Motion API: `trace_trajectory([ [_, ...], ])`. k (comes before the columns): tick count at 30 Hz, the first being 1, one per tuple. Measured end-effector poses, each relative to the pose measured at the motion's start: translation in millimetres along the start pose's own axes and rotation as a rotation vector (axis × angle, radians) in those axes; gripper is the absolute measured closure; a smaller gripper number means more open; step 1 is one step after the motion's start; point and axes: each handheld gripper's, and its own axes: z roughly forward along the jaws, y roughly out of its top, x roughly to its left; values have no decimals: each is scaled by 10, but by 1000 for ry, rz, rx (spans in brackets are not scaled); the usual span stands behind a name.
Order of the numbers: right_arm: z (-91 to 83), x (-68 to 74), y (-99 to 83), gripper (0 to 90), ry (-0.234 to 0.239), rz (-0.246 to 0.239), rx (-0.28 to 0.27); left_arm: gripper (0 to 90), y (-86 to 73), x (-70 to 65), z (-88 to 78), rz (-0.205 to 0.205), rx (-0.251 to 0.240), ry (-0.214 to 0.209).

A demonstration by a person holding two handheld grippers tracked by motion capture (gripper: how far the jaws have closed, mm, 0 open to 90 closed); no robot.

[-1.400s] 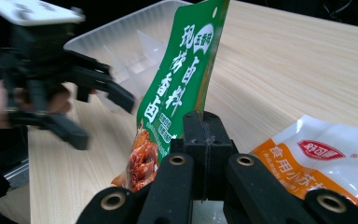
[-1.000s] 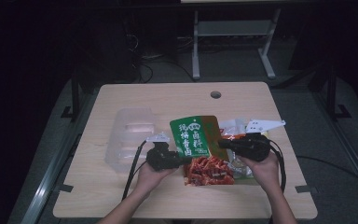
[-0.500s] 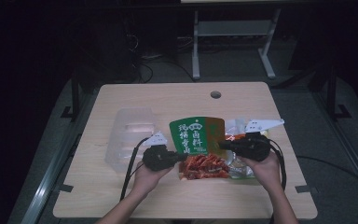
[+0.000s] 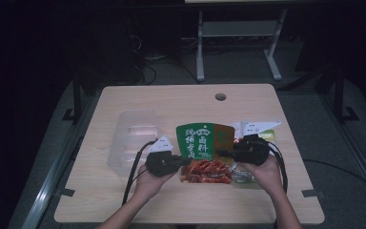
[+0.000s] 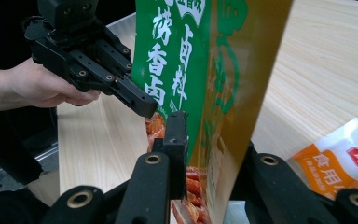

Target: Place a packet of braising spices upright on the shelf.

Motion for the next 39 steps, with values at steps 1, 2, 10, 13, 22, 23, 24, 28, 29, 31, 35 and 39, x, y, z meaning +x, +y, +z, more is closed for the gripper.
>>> trace_trajectory([
  [1, 15, 17, 4, 805, -12, -8, 6, 855, -6, -4, -5, 4, 0, 5],
  [2, 15, 17, 4, 805, -12, -8, 6, 852, -6, -4, -5, 4, 0, 5],
  [10, -17, 61, 8, 895, -9, -25, -7, 709, -17, -82, -97, 11, 4, 9],
  [13, -34, 89, 23, 896, -7, -35, -15, 663, -36, -126, -162, 15, -7, 15],
  [22, -150, 268, 134, 898, -37, -73, -38, 497, -140, -262, -374, 42, -32, 55],
  [23, -165, 276, 150, 898, -41, -80, -42, 494, -147, -274, -395, 62, -19, 62],
  [24, -180, 287, 166, 898, -44, -78, -48, 488, -160, -297, -408, 76, -15, 68],
  [28, -248, 308, 231, 898, -52, -77, -95, 476, -220, -346, -440, 102, 16, 56],
  [29, -259, 310, 247, 898, -56, -75, -102, 475, -243, -351, -445, 102, 11, 51],
  [31, -262, 300, 296, 898, -65, -74, -98, 473, -281, -361, -456, 102, 14, 48],
  [35, -240, 303, 360, 898, -69, -68, -78, 469, -334, -368, -477, 119, 25, 41],
  [39, -231, 292, 400, 898, -66, -63, -83, 476, -354, -373, -476, 123, 24, 37],
])
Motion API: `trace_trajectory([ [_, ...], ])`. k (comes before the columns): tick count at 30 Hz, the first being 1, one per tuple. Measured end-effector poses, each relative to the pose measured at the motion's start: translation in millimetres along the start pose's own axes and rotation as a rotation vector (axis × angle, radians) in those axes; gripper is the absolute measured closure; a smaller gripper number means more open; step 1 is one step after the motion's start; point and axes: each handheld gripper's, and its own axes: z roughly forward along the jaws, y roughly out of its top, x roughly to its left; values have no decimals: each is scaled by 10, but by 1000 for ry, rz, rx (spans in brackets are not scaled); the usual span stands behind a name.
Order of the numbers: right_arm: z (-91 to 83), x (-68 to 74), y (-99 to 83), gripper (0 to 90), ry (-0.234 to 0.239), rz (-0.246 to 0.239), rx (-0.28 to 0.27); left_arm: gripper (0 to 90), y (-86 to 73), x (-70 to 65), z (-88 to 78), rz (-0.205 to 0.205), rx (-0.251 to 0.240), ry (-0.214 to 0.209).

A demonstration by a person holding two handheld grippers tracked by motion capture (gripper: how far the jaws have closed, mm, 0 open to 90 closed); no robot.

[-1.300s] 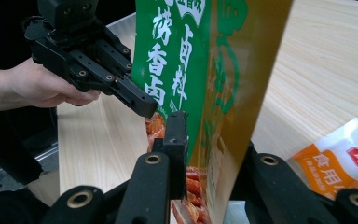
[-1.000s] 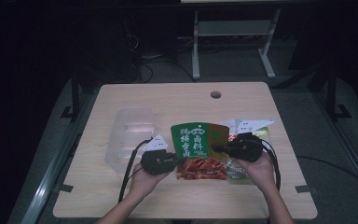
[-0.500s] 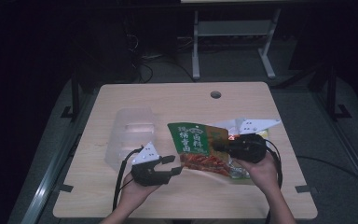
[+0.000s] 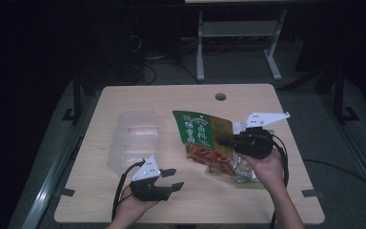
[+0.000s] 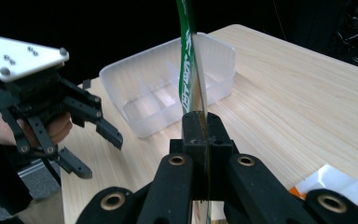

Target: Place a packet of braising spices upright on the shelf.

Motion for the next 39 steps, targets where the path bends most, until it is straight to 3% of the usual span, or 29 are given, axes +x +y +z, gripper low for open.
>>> trace_trajectory([
  [6, 29, -32, 95, 898, 5, 17, -6, 472, -33, 3, 22, -3, 8, -5],
  [10, 91, -46, 204, 898, -2, 4, 7, 467, -39, -2, 41, 24, 22, -3],
  [18, 195, -68, 366, 898, 4, -3, 13, 462, -60, -8, 70, 19, 19, -2],
  [39, 625, -132, 869, 898, 16, -13, 25, 453, -67, -7, 89, 28, 17, -4],
])
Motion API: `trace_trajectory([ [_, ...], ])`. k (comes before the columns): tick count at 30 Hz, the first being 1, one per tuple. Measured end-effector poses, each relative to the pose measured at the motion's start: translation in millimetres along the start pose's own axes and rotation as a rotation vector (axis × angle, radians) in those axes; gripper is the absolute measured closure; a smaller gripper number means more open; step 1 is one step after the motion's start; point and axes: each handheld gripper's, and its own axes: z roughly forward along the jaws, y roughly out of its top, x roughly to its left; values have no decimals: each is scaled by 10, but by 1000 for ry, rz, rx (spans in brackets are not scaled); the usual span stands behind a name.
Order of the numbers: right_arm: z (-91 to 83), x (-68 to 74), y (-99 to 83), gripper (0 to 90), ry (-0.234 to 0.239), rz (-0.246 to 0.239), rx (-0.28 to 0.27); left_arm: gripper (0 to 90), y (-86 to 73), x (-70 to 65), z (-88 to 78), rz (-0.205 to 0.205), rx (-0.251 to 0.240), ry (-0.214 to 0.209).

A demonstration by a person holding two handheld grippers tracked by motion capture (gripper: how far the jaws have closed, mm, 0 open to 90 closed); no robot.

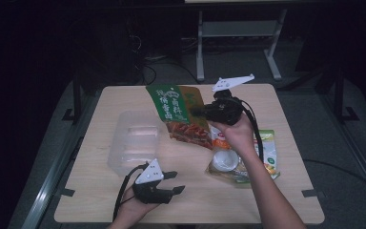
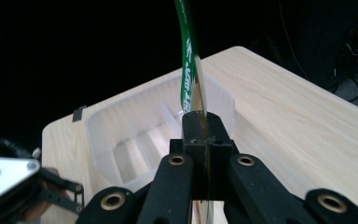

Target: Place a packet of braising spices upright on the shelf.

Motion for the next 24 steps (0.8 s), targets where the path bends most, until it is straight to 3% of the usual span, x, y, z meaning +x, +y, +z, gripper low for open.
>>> trace_trajectory([
  [24, 565, -22, 437, 898, 32, -21, -9, 445, -12, 17, -8, -3, 3, 10],
])
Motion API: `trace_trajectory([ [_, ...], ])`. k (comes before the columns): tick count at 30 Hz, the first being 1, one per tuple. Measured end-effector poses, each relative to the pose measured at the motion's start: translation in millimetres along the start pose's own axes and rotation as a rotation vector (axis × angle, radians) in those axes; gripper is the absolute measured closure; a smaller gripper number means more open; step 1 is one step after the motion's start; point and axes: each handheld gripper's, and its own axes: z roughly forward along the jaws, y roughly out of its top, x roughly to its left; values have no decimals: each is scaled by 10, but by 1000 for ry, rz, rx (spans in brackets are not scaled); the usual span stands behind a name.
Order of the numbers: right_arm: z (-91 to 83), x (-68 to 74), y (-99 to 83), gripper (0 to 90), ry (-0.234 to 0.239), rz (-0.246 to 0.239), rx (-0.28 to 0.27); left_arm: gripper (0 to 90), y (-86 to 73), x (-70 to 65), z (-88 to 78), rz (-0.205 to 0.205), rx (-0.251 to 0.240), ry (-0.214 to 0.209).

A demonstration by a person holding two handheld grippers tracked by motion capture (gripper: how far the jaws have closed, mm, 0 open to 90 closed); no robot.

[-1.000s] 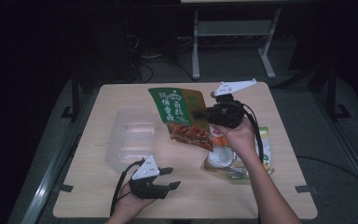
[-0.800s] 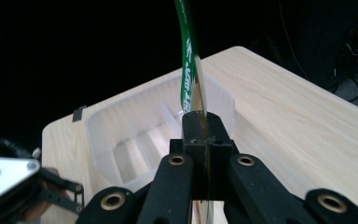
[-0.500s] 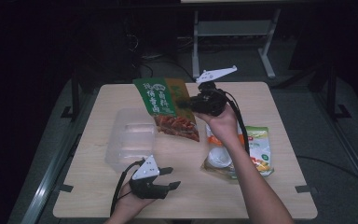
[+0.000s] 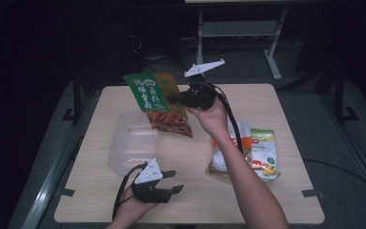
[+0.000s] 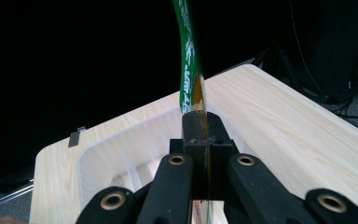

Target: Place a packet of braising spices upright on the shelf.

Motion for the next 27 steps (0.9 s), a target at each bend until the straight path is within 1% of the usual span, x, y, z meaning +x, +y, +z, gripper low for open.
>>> trace_trajectory([
  [2, 62, 5, 40, 898, 1, -3, 2, 444, -2, 1, 3, 0, 6, 0],
  [3, 89, 5, 56, 898, 2, -8, 0, 444, -3, 0, 9, 1, 1, 1],
  [5, 144, 7, 86, 898, 7, -1, -5, 443, -1, 1, 9, 8, 1, 1],
  [7, 193, 6, 116, 898, 9, -4, -1, 443, -1, -2, 10, 10, 3, 1],
  [10, 293, 19, 170, 898, 15, -5, -1, 442, -1, -10, 11, 6, 10, -4],
  [13, 361, 19, 182, 898, 27, 3, -13, 442, -2, -10, 14, 9, 8, -4],
  [15, 423, 24, 198, 898, 31, 7, -5, 441, 2, -4, 4, 20, 16, -3],
  [19, 528, 61, 239, 898, 34, -4, 2, 441, 1, 3, 0, 18, 13, -2],
  [25, 686, 66, 271, 898, 31, -2, 0, 441, 2, -3, -3, 17, 15, -2],
  [27, 753, 57, 261, 898, 28, 10, 2, 441, 2, -5, -1, 17, 18, -2],
])
